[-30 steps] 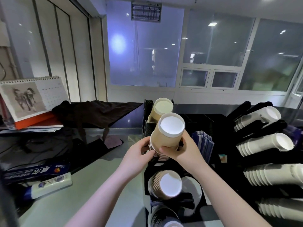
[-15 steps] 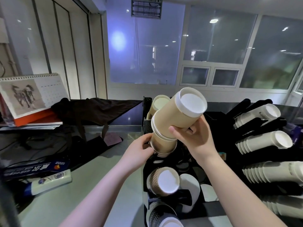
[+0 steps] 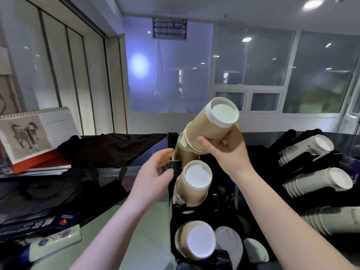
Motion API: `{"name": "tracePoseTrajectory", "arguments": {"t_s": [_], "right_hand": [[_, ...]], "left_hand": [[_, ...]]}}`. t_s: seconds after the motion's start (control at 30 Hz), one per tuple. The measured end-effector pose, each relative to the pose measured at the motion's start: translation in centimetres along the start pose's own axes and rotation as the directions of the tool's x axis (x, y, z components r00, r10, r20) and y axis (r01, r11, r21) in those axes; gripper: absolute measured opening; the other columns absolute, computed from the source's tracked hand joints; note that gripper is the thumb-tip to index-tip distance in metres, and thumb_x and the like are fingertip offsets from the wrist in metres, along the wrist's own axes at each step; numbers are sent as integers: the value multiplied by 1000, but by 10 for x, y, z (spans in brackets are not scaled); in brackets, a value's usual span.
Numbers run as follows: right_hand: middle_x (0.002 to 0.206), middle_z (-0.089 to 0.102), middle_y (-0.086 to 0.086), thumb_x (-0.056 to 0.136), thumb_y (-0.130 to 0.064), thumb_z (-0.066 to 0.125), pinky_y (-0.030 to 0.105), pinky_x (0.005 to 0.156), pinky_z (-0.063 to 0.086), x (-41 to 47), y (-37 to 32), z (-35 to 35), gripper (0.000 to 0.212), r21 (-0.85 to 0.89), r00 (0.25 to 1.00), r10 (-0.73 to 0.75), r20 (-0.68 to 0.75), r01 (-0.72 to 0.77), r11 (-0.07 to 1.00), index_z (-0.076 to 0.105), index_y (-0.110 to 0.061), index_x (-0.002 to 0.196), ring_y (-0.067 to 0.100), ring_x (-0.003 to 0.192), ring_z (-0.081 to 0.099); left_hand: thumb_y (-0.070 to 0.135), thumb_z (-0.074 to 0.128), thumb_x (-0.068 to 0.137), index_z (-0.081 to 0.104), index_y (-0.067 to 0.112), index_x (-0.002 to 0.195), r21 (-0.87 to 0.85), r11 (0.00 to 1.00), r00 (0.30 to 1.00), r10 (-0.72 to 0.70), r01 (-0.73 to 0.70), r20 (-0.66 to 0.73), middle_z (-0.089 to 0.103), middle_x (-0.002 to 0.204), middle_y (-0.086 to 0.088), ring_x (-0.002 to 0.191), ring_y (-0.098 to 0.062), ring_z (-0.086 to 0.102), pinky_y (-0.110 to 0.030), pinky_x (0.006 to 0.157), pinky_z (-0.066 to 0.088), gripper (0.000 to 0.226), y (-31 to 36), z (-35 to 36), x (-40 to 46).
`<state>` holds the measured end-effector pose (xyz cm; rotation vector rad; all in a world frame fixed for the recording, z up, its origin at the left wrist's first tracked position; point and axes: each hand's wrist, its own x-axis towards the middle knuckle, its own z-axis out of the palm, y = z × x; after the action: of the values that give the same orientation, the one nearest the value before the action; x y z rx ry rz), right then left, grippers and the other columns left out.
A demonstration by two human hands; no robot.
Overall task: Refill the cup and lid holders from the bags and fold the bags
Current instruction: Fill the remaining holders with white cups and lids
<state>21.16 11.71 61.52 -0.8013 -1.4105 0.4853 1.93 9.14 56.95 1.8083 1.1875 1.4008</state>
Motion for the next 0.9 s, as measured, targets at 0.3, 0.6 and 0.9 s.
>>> {"name": "tracePoseTrajectory", "arguments": {"t_s": [0.3, 0.6, 0.9], "right_hand": [[112, 59, -19, 57, -35, 89, 17, 82, 45, 27, 47, 25, 78, -326, 946, 176, 273, -81, 942, 41, -42, 118, 7, 107, 58], [119, 48, 2, 52, -48, 86, 47, 99, 42, 29, 58, 15, 85, -622, 929, 242, 281, -16, 783, 48, -24, 125, 24, 116, 46], [106, 65, -20, 77, -50, 61, 11, 81, 46, -49, 21, -4, 34, -127, 977, 122, 172, -101, 987, 56, -44, 111, -4, 102, 60]], "left_hand": [[-1, 53, 85, 47, 46, 111, 40, 999, 1000, 7, -7, 5, 55, 120, 21, 121, -3, 50, -29, 106, 40, 54, -12, -8, 22], [-1, 53, 89, 49, 33, 124, 43, 998, 999, -51, 50, 13, 56, 130, 9, 121, -3, 51, -37, 105, 43, 50, -31, -9, 21], [-11, 47, 83, 66, 25, 108, -44, 996, 990, 73, -79, -123, 69, 110, 12, 106, 3, 61, -12, 91, 46, 48, -32, 0, 4]]}}
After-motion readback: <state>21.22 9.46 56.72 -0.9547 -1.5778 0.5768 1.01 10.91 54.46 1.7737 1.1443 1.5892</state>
